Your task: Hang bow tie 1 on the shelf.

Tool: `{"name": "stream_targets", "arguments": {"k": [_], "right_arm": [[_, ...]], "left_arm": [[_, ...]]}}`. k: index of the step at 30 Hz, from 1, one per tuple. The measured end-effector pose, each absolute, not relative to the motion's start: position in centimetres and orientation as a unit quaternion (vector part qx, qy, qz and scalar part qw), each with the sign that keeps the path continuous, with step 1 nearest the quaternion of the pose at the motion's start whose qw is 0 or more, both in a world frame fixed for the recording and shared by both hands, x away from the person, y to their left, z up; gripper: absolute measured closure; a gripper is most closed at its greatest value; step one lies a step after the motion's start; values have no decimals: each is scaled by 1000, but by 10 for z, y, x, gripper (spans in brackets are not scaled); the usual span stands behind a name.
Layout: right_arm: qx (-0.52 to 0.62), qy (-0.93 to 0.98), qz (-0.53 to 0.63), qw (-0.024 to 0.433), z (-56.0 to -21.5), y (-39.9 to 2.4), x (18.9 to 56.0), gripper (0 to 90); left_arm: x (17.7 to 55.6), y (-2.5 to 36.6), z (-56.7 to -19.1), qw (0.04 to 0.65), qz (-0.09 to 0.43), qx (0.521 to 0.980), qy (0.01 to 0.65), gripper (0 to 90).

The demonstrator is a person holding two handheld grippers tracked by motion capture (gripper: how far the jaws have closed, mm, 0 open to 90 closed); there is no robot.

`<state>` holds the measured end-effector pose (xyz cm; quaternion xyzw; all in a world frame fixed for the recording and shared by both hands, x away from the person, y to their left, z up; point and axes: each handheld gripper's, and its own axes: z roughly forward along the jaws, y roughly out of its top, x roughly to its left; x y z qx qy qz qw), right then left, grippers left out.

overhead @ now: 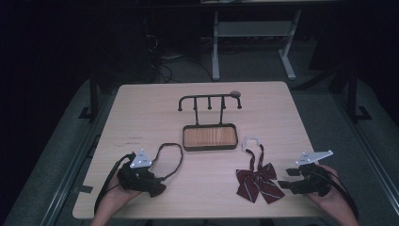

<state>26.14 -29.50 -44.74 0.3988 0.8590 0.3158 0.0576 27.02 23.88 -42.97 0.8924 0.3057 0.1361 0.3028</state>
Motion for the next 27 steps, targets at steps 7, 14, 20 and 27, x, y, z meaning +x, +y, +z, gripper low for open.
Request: {"name": "stream_targets", "arguments": {"k": [7, 14, 20, 27], "right_arm": [[391, 865, 309, 56, -436, -285, 269, 367], [384, 871, 302, 51, -425, -277, 278, 382], [374, 879, 293, 46, -416, -268, 289, 400], [374, 884, 277, 46, -409, -257, 303, 417]], "left_arm": [[271, 240, -430, 304, 136, 891, 309, 313], [270, 239, -428, 305, 138, 891, 306, 310], [271, 239, -427, 307, 140, 891, 305, 309], [271, 240, -426, 308, 141, 891, 302, 306]]}}
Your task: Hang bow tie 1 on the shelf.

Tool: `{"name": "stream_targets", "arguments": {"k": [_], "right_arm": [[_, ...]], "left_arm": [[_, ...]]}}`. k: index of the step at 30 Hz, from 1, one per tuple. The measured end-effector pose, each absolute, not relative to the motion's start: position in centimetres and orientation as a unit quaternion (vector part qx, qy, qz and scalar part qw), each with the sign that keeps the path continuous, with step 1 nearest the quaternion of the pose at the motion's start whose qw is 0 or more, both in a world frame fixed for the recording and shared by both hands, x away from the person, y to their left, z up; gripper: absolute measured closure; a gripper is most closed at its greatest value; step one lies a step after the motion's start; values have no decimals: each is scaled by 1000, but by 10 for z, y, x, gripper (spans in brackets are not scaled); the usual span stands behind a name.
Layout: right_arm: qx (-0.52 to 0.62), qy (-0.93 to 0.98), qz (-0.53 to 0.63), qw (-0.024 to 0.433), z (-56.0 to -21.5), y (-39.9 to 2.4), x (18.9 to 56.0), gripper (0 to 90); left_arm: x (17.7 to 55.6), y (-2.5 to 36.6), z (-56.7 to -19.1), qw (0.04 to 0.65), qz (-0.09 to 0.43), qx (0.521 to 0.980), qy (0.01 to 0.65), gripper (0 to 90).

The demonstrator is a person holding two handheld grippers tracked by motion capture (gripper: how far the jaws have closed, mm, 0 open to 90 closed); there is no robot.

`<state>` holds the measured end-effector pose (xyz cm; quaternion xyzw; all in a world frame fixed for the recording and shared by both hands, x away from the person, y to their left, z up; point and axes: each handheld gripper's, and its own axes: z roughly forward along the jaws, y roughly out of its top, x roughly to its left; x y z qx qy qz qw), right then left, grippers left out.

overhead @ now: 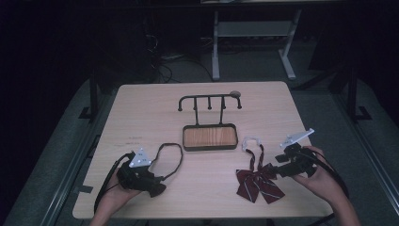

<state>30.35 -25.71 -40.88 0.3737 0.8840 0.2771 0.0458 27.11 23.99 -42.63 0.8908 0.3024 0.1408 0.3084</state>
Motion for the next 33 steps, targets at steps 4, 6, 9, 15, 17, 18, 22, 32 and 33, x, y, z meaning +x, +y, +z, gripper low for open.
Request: {"name": "stream_targets", "arguments": {"k": [4, 6, 9, 15, 17, 18, 22, 32, 33], "right_arm": [[374, 887, 269, 39, -407, -252, 313, 428], [372, 889, 266, 36, -406, -250, 318, 429], [372, 890, 260, 33, -402, -247, 327, 434], [372, 892, 253, 33, -399, -244, 337, 435], [373, 893, 251, 32, -398, -242, 342, 435], [374, 892, 250, 31, -397, -241, 343, 436], [374, 894, 244, 27, -398, -238, 352, 437], [382, 897, 222, 28, -396, -228, 377, 459], [382, 897, 222, 28, -396, -228, 377, 459]], "left_arm": [[271, 240, -426, 310, 141, 890, 303, 306], [271, 240, -426, 310, 141, 890, 303, 306], [272, 240, -427, 308, 139, 891, 303, 305], [271, 239, -428, 311, 137, 890, 305, 305], [272, 240, -428, 310, 139, 891, 302, 305], [272, 240, -428, 310, 139, 891, 302, 305], [272, 240, -427, 310, 137, 891, 302, 305], [272, 241, -427, 312, 138, 890, 302, 305], [272, 241, -427, 312, 138, 890, 302, 305]]}}
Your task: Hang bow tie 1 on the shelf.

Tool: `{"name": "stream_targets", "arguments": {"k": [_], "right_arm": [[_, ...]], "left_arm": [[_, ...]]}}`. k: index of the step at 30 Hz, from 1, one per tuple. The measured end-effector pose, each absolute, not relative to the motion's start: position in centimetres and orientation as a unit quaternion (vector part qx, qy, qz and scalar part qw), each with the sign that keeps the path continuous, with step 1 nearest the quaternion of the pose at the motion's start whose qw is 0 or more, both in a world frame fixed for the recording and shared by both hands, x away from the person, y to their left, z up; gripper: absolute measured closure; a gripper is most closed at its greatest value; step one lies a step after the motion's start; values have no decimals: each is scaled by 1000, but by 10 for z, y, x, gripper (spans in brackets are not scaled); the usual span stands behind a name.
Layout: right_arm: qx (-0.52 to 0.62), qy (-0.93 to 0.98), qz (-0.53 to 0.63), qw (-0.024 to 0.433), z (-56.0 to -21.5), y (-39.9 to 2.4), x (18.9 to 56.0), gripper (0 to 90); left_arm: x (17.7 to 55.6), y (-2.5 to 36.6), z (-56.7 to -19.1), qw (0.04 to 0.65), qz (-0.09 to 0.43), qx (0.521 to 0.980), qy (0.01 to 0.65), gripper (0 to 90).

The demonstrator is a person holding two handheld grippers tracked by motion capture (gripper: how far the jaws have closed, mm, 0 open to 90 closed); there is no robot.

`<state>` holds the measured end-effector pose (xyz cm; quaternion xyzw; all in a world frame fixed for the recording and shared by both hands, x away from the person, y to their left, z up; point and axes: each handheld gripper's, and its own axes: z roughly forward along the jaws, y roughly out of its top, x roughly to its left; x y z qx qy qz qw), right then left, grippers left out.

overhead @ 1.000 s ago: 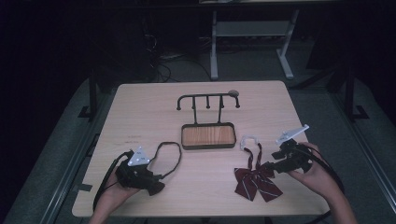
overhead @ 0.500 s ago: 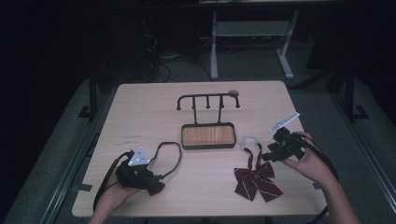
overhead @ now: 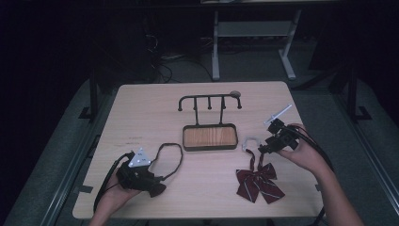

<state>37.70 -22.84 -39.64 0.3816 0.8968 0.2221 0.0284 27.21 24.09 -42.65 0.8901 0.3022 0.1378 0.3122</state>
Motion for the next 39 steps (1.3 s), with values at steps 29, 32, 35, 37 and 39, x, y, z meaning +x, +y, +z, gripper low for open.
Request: {"name": "stream_targets", "arguments": {"k": [29, 32, 35, 37, 39], "right_arm": [[434, 888, 152, 29, -431, -217, 417, 591], [432, 890, 140, 34, -434, -215, 417, 610], [429, 892, 135, 38, -434, -213, 417, 642], [428, 893, 131, 40, -435, -211, 417, 657], [426, 895, 125, 43, -436, -210, 417, 671]], "left_arm": [[273, 242, -427, 312, 134, 890, 304, 304], [273, 242, -427, 312, 134, 890, 304, 304], [273, 242, -427, 311, 134, 891, 303, 304], [273, 242, -427, 312, 133, 891, 303, 304], [273, 242, -427, 312, 134, 891, 303, 304]]}}
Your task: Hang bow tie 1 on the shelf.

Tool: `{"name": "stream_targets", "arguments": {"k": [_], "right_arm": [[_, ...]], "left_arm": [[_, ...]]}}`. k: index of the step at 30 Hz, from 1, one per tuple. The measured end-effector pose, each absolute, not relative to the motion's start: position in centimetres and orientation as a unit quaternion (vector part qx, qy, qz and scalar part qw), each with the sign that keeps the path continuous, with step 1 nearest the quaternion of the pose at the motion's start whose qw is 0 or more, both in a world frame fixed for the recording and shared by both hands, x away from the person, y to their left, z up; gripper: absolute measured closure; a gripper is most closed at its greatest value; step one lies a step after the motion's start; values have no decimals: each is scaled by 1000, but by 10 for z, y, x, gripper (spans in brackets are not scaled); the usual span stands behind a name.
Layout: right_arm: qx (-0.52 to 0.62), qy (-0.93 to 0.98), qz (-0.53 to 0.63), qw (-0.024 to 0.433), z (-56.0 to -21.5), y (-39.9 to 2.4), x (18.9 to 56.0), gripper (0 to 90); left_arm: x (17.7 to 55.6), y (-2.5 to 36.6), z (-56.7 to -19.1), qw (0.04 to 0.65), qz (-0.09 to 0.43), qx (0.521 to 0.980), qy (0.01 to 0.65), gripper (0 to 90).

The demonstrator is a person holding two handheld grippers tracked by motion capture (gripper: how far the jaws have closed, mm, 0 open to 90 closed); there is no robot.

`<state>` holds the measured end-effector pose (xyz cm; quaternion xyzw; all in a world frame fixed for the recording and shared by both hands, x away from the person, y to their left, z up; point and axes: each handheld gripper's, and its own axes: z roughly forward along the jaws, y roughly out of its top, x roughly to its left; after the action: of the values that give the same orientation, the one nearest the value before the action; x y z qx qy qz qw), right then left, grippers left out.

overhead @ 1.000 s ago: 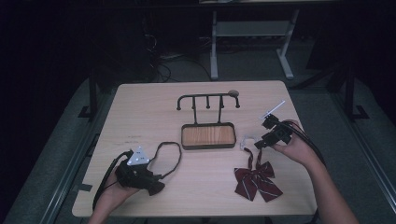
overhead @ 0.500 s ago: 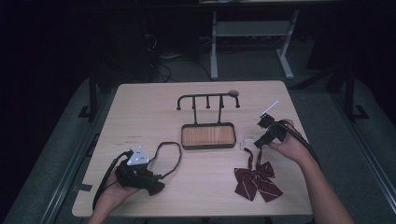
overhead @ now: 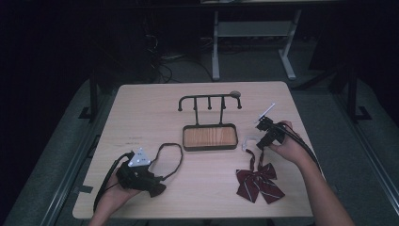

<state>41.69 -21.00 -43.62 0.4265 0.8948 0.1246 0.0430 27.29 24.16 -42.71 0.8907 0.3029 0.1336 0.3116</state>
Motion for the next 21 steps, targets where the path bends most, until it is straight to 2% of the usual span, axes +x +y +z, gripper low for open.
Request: {"name": "stream_targets", "arguments": {"k": [6, 11, 21], "right_arm": [[419, 900, 108, 56, -439, -206, 416, 692], [411, 904, 99, 71, -440, -203, 415, 751], [409, 905, 94, 68, -440, -205, 414, 835]], "left_arm": [[273, 242, -427, 310, 132, 892, 302, 303], [273, 242, -427, 310, 133, 892, 302, 303], [273, 242, -427, 311, 132, 891, 303, 303]]}}
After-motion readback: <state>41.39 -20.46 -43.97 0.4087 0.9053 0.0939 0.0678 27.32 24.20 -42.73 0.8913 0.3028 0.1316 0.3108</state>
